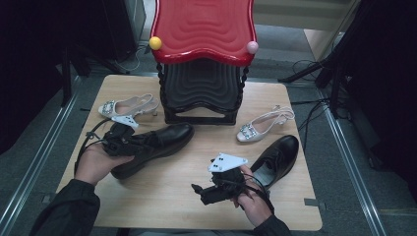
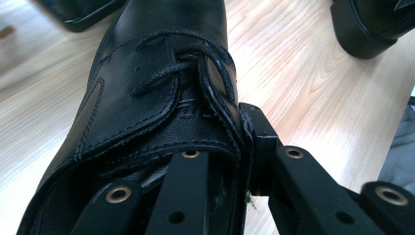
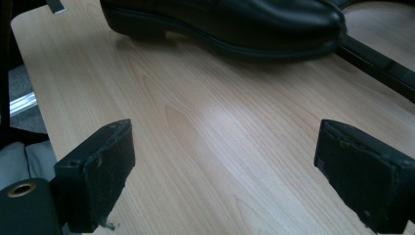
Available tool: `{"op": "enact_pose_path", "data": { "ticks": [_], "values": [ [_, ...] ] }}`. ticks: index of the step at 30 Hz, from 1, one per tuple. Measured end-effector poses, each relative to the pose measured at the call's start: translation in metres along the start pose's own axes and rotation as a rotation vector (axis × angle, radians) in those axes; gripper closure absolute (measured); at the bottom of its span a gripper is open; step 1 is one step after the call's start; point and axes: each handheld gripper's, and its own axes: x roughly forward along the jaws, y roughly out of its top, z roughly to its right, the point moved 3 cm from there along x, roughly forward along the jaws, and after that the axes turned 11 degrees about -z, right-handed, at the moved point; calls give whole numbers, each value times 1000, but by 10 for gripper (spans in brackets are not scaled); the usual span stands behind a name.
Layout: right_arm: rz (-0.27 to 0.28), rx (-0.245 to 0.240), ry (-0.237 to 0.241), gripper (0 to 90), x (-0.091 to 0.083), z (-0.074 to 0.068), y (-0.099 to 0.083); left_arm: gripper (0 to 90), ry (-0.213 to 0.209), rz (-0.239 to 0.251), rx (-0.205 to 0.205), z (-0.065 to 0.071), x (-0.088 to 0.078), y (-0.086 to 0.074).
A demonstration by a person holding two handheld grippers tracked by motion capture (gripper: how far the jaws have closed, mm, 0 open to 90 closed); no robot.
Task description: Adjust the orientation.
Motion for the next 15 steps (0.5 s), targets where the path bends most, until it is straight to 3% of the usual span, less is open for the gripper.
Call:
{"op": "enact_pose_path", "data": {
  "ticks": [8,15],
  "values": [
    [-3,7,-14,84,-2,-1,-3,815,-8,-29,53,22,27,21],
    [0,10,-18,84,-4,1,-6,816,-24,-43,70,36,48,36]
  ]
}}
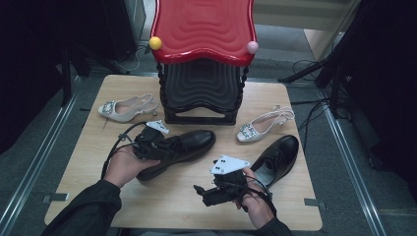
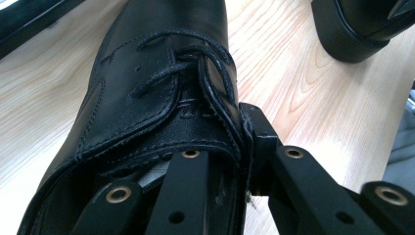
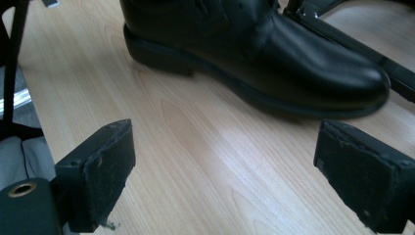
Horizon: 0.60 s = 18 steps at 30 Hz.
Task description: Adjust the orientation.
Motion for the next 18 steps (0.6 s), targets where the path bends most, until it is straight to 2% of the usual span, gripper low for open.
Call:
{"op": "enact_pose_path", "data": {
  "ticks": [4,7,10,14,18],
  "values": [
    [-5,2,-4,84,0,2,-1,816,-9,-1,-7,8,13,7],
    [-11,9,-4,84,-1,2,-2,816,-17,-10,9,16,22,10],
    [-5,1,3,84,-3,2,-3,815,-35,4,7,18,25,13],
    [-4,-6,5,84,-4,3,-4,814,-32,8,11,22,28,13],
    [-4,-12,8,89,-4,3,-4,808,-48,21,1,20,28,12]
  ]
}}
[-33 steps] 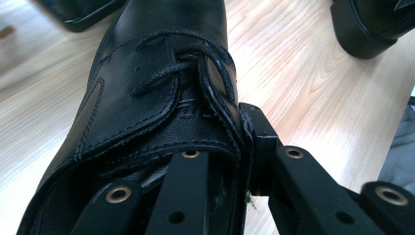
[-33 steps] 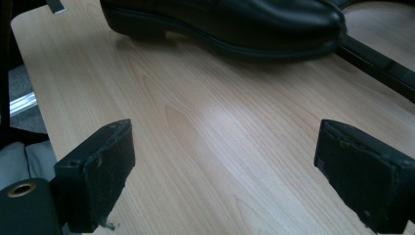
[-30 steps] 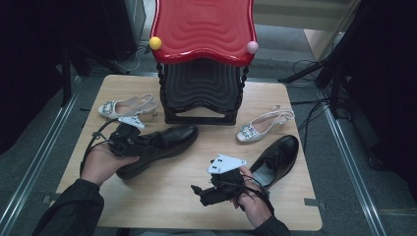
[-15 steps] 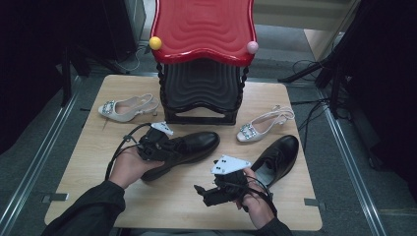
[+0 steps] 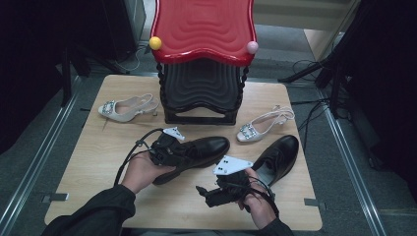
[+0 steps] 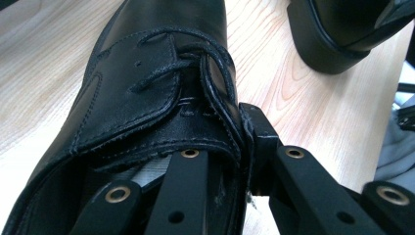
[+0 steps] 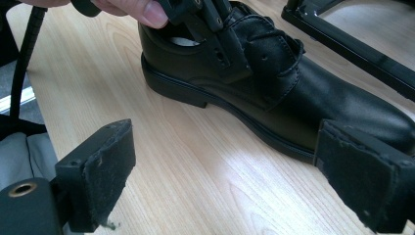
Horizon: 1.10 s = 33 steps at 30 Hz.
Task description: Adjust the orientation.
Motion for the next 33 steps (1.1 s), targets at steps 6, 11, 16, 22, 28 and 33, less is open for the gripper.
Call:
{"op": "enact_pose_path", "data": {
  "ticks": [6,11,16,22,28,33],
  "values": [
    [24,-6,-21,130,-4,0,1,775,-3,-12,11,-2,-2,-1],
    [13,12,-19,129,-3,-1,1,729,-4,-32,26,-2,-10,-4],
    [3,15,9,131,-1,-1,1,628,-26,-26,24,-5,-27,-7],
    [-7,-13,25,130,1,-5,1,502,-13,-24,46,-9,-50,-10],
    [-18,24,25,129,1,4,-1,461,-10,35,45,-22,-76,-16],
    [-9,80,14,125,-4,13,-2,487,20,43,28,-39,-86,-23]
  ]
}}
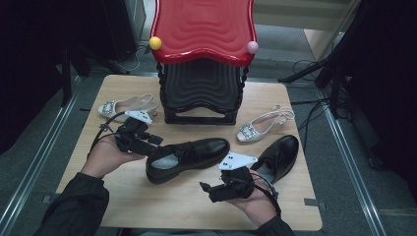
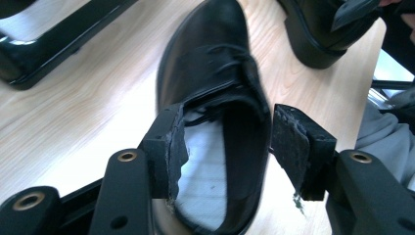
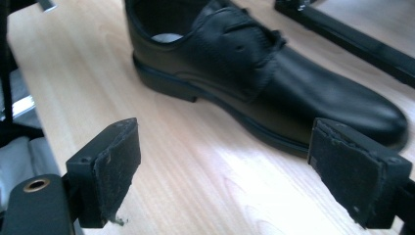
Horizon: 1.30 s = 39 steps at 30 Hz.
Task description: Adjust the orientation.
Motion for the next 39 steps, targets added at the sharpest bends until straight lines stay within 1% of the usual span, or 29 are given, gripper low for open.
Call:
{"op": "enact_pose_path", "data": {
  "ticks": [1,2,3,4,6,7,8,9,10,11,12,13,14,15,17,18,19,20,21,24,25,26,28,30,32,33,35,37,39],
  "values": [
    [10,14,-1,125,-1,2,0,508,1,-2,-3,-3,0,-2],
    [19,23,-6,125,-3,4,1,533,12,-4,1,-7,-1,-3],
    [22,35,-9,125,-3,5,1,580,19,-9,2,-10,0,-5],
    [23,45,-17,126,-3,6,0,617,22,-18,-4,-13,0,-7],
    [14,57,-18,140,-2,7,-1,713,16,-30,-16,-19,1,-11],
    [10,63,-30,170,-1,8,-1,748,23,-33,-22,-22,2,-13],
    [9,68,-25,230,0,8,-2,769,32,-38,-19,-24,3,-15],
    [23,68,-38,315,-1,8,-1,789,42,-40,-21,-27,5,-17],
    [39,69,-28,406,-2,8,-1,804,41,-40,-27,-31,6,-19],
    [64,70,-28,480,-4,8,1,816,40,-40,-35,-34,8,-22],
    [85,75,-14,520,-5,9,2,834,38,-47,-42,-37,10,-24],
    [86,86,1,535,-4,11,2,847,40,-56,-44,-40,12,-25],
    [84,100,-1,563,-3,13,2,854,40,-57,-42,-41,14,-26],
    [80,110,9,610,-1,15,1,864,42,-52,-46,-42,16,-27],
    [79,133,2,669,4,18,-1,873,28,-43,-48,-43,19,-26],
    [76,146,-4,684,7,19,-1,876,24,-42,-50,-44,22,-26],
    [70,156,-12,724,10,20,-1,876,28,-52,-42,-44,25,-26],
    [64,157,-8,740,13,20,-1,877,29,-57,-40,-45,28,-26],
    [59,160,-20,776,17,20,0,877,24,-62,-42,-45,31,-26],
    [41,153,-15,869,29,19,2,878,16,-62,-49,-47,36,-25],
    [37,152,-2,885,33,19,2,878,8,-63,-50,-47,37,-25],
    [27,153,-7,900,38,18,2,878,8,-62,-51,-48,38,-26],
    [3,168,2,900,45,18,2,878,14,-73,-45,-48,40,-26],
    [-10,182,15,900,50,19,3,878,-1,-72,-51,-48,43,-28],
    [-5,180,21,900,54,19,5,877,5,-80,-49,-46,44,-29],
    [-2,180,16,900,56,19,6,878,7,-79,-49,-46,44,-30],
    [4,184,26,900,59,21,8,879,6,-69,-53,-45,43,-30],
    [-7,207,44,900,64,23,9,882,7,-65,-55,-43,43,-31],
    [-3,210,42,900,67,25,9,882,5,-70,-55,-42,44,-32]
  ]
}}
